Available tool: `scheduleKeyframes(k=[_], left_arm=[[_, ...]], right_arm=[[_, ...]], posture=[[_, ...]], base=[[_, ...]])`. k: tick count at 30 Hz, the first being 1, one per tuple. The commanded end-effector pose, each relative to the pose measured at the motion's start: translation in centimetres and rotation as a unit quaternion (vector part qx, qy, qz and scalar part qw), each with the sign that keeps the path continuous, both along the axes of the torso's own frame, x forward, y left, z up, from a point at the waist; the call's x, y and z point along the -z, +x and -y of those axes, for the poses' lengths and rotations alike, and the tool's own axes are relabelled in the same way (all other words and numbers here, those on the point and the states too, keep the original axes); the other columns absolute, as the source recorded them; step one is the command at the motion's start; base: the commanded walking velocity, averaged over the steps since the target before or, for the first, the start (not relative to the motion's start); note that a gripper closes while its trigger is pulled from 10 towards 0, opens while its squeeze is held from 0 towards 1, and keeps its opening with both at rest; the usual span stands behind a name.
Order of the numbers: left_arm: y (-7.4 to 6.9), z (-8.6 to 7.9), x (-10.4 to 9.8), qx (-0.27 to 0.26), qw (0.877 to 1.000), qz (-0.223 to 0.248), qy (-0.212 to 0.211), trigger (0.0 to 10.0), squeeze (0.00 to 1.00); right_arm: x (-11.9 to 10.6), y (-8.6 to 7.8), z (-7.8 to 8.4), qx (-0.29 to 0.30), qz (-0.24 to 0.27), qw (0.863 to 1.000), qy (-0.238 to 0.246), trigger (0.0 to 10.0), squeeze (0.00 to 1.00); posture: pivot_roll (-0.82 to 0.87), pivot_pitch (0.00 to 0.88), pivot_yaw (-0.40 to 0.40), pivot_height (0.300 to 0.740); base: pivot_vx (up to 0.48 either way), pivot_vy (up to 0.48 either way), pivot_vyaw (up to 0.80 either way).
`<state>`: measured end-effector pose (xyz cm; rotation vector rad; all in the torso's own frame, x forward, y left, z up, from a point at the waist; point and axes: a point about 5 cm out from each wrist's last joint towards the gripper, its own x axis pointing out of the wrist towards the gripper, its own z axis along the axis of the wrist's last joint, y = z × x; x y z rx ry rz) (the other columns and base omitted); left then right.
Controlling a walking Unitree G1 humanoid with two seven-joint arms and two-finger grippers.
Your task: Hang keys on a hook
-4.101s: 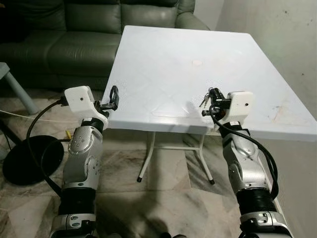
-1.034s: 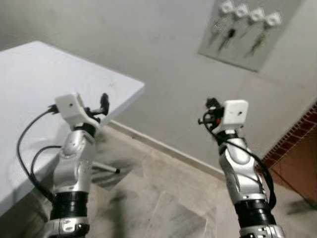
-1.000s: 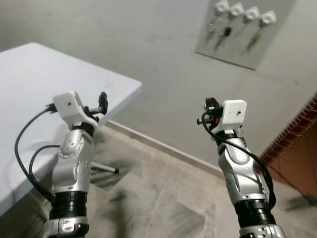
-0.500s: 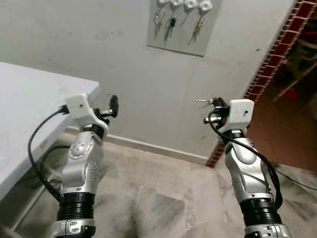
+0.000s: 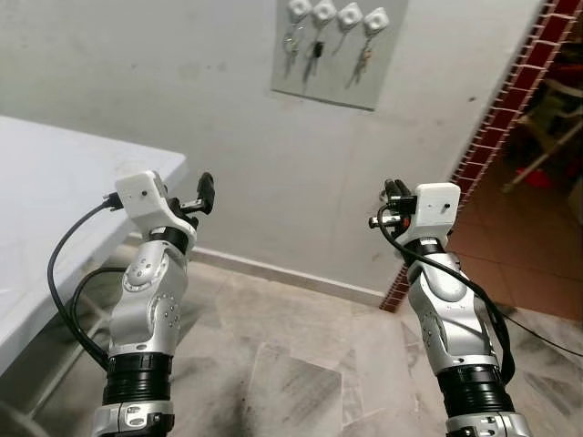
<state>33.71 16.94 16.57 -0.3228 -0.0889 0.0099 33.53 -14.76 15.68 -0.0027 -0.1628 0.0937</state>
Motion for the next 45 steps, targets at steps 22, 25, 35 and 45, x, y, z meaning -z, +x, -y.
scheduleKeyframes(k=[22,25,35,45], left_arm=[[-1.3,1.5,0.6,0.081,0.995,-0.009,0.055,10.0,0.0],[-1.3,1.4,0.4,0.081,0.995,-0.008,0.057,10.0,0.0],[-1.3,0.9,0.2,0.079,0.995,-0.01,0.065,10.0,0.0],[-1.2,1.0,0.2,0.085,0.994,-0.012,0.068,10.0,0.0]], right_arm=[[0.2,-1.0,1.2,0.003,0.004,1.0,-0.021,10.0,0.0],[0.2,-1.1,0.8,0.001,0.004,1.0,-0.018,10.0,0.0],[0.1,-1.2,0.9,0.01,0.006,1.0,-0.009,10.0,0.0],[0.4,-1.3,0.9,0.011,-0.012,1.0,0.012,10.0,0.0]], posture=[[0.05,0.021,-0.045,0.74],[0.05,0.026,-0.042,0.74],[0.05,0.038,-0.032,0.74],[0.05,0.043,-0.024,0.74]], base=[[0.364,0.0,0.0],[0.48,0.0,0.0],[0.479,0.0,0.0],[0.478,0.0,-0.17]])
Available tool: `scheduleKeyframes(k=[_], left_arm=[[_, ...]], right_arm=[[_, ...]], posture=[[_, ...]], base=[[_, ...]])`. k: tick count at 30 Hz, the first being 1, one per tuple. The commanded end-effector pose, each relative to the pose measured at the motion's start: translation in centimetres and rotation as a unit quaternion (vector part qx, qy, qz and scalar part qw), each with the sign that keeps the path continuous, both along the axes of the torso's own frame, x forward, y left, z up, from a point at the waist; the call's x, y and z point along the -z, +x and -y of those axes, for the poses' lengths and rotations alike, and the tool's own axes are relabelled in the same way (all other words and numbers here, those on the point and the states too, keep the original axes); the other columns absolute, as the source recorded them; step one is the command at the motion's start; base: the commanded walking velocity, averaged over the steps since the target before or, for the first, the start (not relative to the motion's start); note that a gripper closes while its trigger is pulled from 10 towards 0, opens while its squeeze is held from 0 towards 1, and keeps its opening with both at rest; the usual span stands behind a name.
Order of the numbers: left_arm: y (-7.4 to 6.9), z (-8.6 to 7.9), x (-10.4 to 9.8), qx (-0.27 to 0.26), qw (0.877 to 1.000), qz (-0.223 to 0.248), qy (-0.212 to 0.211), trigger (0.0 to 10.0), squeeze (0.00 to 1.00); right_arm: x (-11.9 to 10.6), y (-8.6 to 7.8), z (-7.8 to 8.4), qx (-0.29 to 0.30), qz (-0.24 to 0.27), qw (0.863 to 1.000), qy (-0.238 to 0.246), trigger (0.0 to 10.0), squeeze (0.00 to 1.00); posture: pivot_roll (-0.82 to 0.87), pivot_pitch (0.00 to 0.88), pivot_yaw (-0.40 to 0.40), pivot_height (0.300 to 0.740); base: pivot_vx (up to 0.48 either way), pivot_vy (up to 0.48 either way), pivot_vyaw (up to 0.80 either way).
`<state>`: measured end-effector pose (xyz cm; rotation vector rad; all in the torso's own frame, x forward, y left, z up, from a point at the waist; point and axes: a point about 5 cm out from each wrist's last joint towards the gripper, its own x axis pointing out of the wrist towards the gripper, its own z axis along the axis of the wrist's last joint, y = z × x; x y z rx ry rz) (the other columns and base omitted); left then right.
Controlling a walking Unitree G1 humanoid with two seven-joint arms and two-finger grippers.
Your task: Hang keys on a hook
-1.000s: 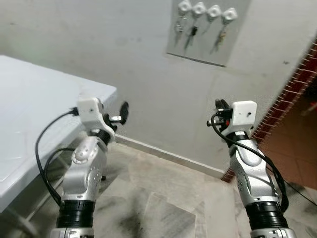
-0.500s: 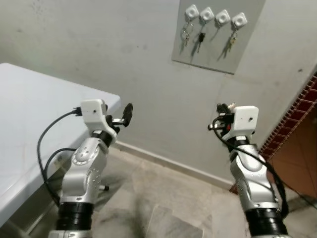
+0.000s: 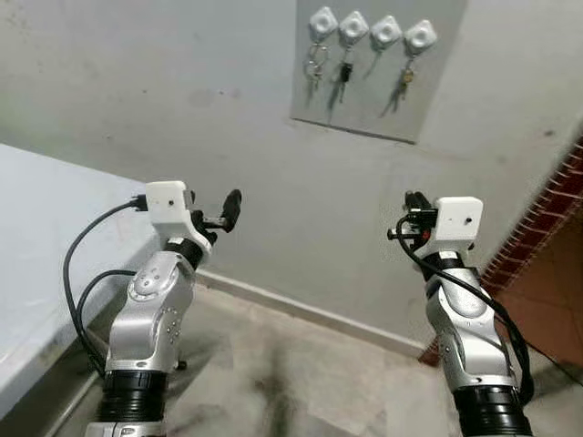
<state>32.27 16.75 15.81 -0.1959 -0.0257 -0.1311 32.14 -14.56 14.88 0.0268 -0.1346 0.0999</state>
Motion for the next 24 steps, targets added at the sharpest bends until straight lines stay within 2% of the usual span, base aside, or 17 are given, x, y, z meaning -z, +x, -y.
scheduleKeyframes(k=[1,14,20,24], left_arm=[[0.22,0.79,-0.65,0.014,1.0,0.008,0.001,10.0,0.0],[0.19,0.81,-0.65,0.011,1.0,0.005,0.001,10.0,0.0],[0.31,0.96,-0.6,-0.002,1.0,-0.006,0.006,10.0,0.0],[0.32,1.17,-1.06,-0.005,1.0,0.01,-0.005,10.0,0.0]], right_arm=[[-0.62,0.07,1.09,0.014,0.014,1.0,-0.003,10.0,0.0],[-0.97,-0.01,1.07,0.012,0.021,1.0,-0.009,10.0,0.0],[-0.91,-0.05,0.92,0.008,0.02,1.0,-0.012,10.0,0.0],[-0.83,-0.11,0.88,0.002,0.02,1.0,-0.016,10.0,0.0]], posture=[[0.05,0.042,-0.022,0.74],[0.05,0.041,-0.023,0.74],[0.05,0.037,-0.026,0.74],[0.05,0.033,-0.029,0.74]], base=[[0.48,0.0,-0.58],[0.469,0.0,-0.04],[0.0,0.0,0.0],[0.0,0.0,0.0]])
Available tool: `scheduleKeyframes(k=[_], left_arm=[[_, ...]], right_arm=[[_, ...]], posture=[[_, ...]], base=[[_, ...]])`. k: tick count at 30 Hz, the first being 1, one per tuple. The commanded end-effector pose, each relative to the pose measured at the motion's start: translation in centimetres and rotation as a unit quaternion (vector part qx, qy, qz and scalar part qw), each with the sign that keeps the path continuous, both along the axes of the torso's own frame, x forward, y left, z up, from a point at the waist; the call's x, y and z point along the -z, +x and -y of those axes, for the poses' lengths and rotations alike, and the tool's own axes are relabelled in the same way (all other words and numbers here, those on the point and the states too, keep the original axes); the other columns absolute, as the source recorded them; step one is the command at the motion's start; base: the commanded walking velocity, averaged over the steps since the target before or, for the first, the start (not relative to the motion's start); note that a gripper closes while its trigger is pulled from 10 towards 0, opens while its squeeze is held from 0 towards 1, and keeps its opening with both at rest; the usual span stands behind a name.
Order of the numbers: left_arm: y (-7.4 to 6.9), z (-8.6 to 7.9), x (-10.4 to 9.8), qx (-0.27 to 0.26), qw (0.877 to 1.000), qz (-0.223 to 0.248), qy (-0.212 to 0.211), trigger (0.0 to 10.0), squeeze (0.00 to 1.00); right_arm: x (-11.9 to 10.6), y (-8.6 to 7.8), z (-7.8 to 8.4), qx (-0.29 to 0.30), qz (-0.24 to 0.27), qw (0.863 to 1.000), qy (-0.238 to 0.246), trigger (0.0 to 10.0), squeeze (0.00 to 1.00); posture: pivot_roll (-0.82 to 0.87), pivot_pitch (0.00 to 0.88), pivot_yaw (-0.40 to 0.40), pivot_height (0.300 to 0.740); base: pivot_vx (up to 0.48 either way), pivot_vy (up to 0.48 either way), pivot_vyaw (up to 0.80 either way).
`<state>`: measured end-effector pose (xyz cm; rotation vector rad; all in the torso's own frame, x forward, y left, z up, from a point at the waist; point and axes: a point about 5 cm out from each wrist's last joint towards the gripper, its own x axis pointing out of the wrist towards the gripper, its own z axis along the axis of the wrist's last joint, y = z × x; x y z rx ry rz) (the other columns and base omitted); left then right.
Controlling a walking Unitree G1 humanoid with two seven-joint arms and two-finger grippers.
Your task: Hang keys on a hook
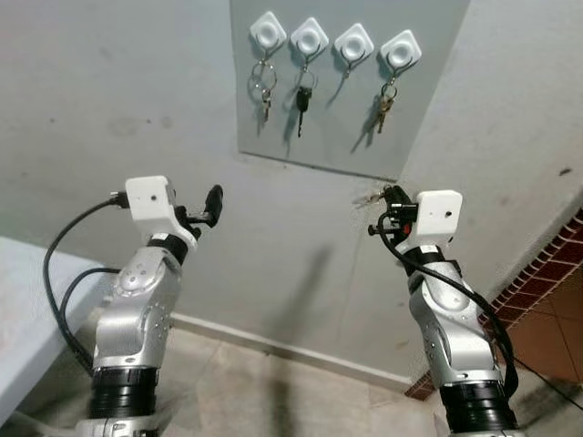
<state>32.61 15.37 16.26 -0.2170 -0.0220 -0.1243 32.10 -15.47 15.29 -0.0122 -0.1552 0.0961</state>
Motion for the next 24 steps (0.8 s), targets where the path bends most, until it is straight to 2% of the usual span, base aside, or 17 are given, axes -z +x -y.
scheduleKeyframes(k=[1,6,12,14,17,19,24], left_arm=[[0.0,-0.2,-0.7,-0.003,1.0,0.015,0.005,10.0,0.0],[0.4,0.6,-1.2,0.001,1.0,0.01,-0.003,10.0,0.0],[0.7,2.5,-2.3,0.033,0.999,0.021,0.027,10.0,0.0],[1.0,3.5,-2.9,0.063,0.997,0.03,0.037,10.0,0.0],[1.1,3.6,-3.0,0.068,0.997,0.03,0.038,10.0,0.0],[1.7,3.6,-3.8,0.081,0.993,0.049,0.072,10.0,0.0],[2.4,3.3,-4.2,0.083,0.991,0.056,0.087,10.0,0.0]], right_arm=[[-0.4,-0.1,0.0,-0.002,0.008,1.0,0.002,10.0,0.0],[-0.4,0.0,-0.3,-0.016,0.003,1.0,0.002,10.0,0.0],[-0.7,0.1,-1.0,-0.05,0.006,0.999,0.005,10.0,0.0],[-1.1,0.3,-1.4,-0.071,0.012,0.997,0.004,10.0,0.0],[-1.2,0.4,-1.5,-0.075,0.013,0.997,0.003,10.0,0.0],[-2.3,1.2,-2.3,-0.105,0.026,0.994,-0.002,10.0,0.0],[-3.1,2.1,-3.1,-0.125,0.036,0.991,0.0,10.0,0.0]], posture=[[0.05,0.033,-0.029,0.74],[0.05,0.028,-0.036,0.74],[0.06,0.029,-0.043,0.74],[0.05,0.037,-0.045,0.74],[0.05,0.037,-0.045,0.74],[0.05,0.051,-0.042,0.74],[0.05,0.06,-0.037,0.74]], base=[[0.0,0.0,0.0],[0.0,0.0,0.0],[0.0,0.0,0.0],[0.0,0.0,0.0],[0.0,0.0,0.0],[0.0,0.0,0.0],[0.0,0.0,0.0]])
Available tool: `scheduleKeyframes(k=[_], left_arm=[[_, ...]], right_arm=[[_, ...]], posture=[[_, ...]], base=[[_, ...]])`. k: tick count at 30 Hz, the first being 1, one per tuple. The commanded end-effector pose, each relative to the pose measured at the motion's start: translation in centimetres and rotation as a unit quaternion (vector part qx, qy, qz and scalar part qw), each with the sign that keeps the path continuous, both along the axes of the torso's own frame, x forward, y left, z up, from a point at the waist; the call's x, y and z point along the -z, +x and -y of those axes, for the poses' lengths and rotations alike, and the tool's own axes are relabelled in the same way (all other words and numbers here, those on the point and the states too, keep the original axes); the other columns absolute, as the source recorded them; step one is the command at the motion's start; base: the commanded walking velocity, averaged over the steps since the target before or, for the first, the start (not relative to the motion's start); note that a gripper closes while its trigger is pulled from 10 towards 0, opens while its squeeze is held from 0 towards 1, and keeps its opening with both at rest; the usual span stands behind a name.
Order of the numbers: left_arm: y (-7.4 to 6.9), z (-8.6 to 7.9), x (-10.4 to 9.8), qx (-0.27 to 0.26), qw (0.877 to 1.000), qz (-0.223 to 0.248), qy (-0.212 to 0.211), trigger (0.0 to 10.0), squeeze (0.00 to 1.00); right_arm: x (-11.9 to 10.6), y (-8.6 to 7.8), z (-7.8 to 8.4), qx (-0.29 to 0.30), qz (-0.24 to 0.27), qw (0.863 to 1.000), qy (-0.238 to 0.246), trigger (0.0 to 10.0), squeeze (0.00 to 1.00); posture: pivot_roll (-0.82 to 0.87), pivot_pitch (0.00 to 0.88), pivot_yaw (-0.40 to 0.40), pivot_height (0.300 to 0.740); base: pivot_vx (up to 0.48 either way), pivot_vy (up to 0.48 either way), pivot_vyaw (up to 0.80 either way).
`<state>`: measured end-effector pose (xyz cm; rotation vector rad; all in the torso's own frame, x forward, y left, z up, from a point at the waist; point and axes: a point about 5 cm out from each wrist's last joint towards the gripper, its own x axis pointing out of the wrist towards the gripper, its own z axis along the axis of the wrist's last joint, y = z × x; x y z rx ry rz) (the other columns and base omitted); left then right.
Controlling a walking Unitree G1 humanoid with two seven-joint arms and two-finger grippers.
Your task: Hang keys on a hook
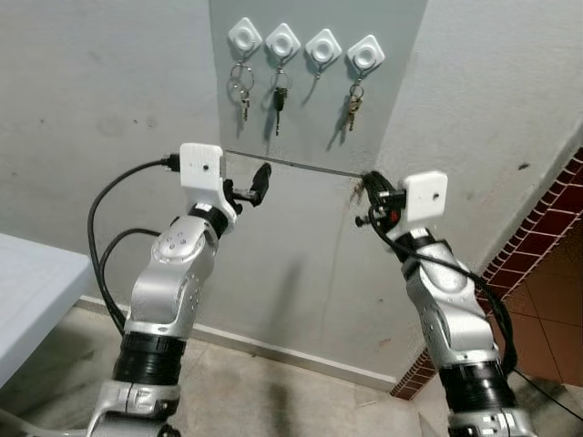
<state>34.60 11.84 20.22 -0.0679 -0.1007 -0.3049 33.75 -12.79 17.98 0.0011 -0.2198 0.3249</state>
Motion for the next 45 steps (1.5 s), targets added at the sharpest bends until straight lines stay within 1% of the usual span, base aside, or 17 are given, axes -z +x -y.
scheduleKeyframes(k=[1,5,13,17,19,23,27,33,40,45], left_arm=[[0.4,-0.2,-0.2,-0.002,1.0,0.005,0.015,10.0,0.0],[0.7,-0.4,-0.4,-0.004,1.0,0.01,0.021,10.0,0.0],[1.0,-0.6,-0.9,-0.006,1.0,0.019,0.018,10.0,0.0],[1.2,-0.5,-1.4,-0.005,1.0,0.027,0.014,10.0,0.0],[1.1,-0.1,-1.7,0.004,0.999,0.033,0.014,10.0,0.0],[0.8,0.7,-1.8,0.02,0.999,0.041,0.026,10.0,0.0],[0.5,1.3,-1.7,0.031,0.998,0.042,0.027,10.0,0.0],[0.0,2.5,-1.4,0.055,0.997,0.043,0.026,10.0,0.0],[-0.1,2.9,-1.5,0.061,0.997,0.044,0.024,10.0,0.0],[-0.2,2.9,-1.5,0.062,0.997,0.045,0.024,10.0,0.0]], right_arm=[[-0.4,0.5,-0.4,-0.011,0.004,1.0,0.001,10.0,0.0],[-1.1,1.3,-1.6,-0.037,0.013,0.999,-0.004,10.0,0.0],[-2.7,2.9,-2.8,-0.061,0.029,0.998,0.001,10.0,0.0],[-4.0,4.0,-3.3,-0.064,0.043,0.997,0.006,10.0,0.0],[-5.2,4.7,-3.6,-0.066,0.057,0.996,0.009,10.0,0.0],[-6.1,5.0,-3.6,-0.071,0.072,0.995,0.024,10.0,0.0],[-6.7,5.1,-3.7,-0.076,0.08,0.993,0.042,10.0,0.0],[-8.0,5.3,-4.1,-0.095,0.11,0.986,0.076,10.0,0.0],[-9.1,5.4,-4.5,-0.107,0.123,0.982,0.097,10.0,0.0],[-9.6,5.6,-4.6,-0.108,0.123,0.98,0.109,10.0,0.0]], posture=[[0.05,0.06,-0.037,0.74],[0.05,0.065,-0.034,0.74],[0.05,0.067,-0.033,0.74],[0.05,0.067,-0.035,0.74],[0.06,0.067,-0.037,0.74],[0.06,0.067,-0.037,0.74],[0.06,0.067,-0.037,0.74],[0.06,0.07,-0.031,0.74],[0.06,0.07,-0.031,0.74],[0.06,0.07,-0.032,0.74]], base=[[0.0,0.0,0.0],[0.0,0.0,0.0],[0.0,0.0,0.0],[0.0,0.0,0.0],[0.0,0.0,0.0],[0.0,0.0,0.0],[0.0,0.0,0.0],[0.0,0.0,0.0],[0.0,0.0,0.0],[0.0,0.0,0.0]])
